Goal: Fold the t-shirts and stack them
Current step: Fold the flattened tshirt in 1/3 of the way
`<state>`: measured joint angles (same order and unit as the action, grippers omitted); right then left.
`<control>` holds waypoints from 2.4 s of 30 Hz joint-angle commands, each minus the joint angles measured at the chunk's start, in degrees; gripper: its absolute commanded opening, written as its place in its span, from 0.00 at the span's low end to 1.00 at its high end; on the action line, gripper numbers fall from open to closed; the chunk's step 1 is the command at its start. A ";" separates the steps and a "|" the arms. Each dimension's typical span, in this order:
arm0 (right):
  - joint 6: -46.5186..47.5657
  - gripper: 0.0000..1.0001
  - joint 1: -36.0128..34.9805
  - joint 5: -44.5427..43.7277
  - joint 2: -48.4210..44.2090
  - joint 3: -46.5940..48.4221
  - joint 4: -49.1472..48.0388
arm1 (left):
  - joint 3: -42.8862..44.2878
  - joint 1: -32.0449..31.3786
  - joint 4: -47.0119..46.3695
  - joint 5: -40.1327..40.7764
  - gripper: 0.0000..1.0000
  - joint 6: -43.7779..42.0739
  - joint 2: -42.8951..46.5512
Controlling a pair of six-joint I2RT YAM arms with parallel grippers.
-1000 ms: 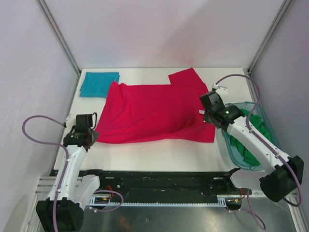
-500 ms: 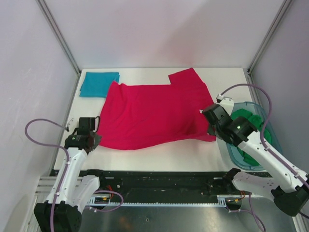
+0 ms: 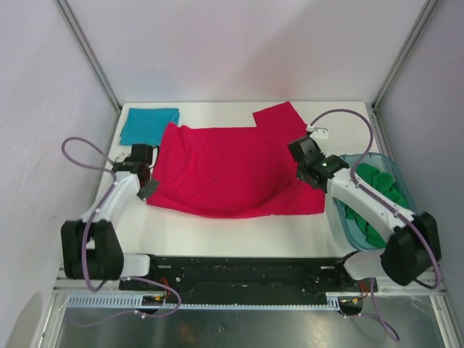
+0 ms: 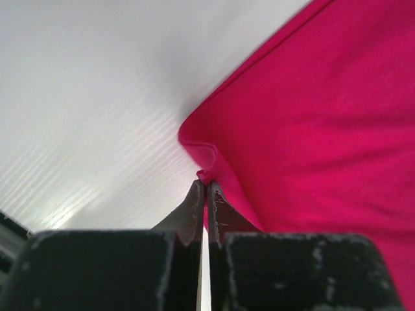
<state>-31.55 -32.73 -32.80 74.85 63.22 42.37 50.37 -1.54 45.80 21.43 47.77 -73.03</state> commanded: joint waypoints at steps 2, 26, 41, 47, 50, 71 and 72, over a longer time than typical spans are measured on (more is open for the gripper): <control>6.76 0.00 4.07 -1.57 6.65 0.85 -18.99 | 7.69 -0.30 -6.41 1.72 0.00 -5.17 -8.93; 6.64 0.00 11.48 -0.09 10.76 -0.82 -27.34 | 12.65 0.76 -8.99 2.65 0.00 -6.15 -15.29; 6.06 0.00 12.71 3.50 14.07 -0.92 -29.39 | 15.23 1.10 -10.12 1.17 0.01 -6.27 -21.53; 6.04 0.00 13.20 3.65 14.82 -0.91 -29.03 | 16.09 1.33 -12.04 -0.08 0.12 -8.14 -22.82; 6.30 0.03 13.48 4.97 15.30 -0.96 -29.01 | 15.88 2.83 -12.61 -1.63 0.50 -9.59 -21.89; 6.90 0.49 9.46 12.02 28.07 8.35 -27.99 | -0.01 7.52 -13.30 -10.45 0.56 -7.91 -7.60; 6.88 0.48 9.10 11.51 29.04 8.91 -27.80 | -0.05 7.52 -13.29 -10.62 0.56 -7.98 -7.62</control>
<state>-24.93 -21.80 -19.81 101.03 67.48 15.14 50.15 5.76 33.56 12.56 39.11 -81.71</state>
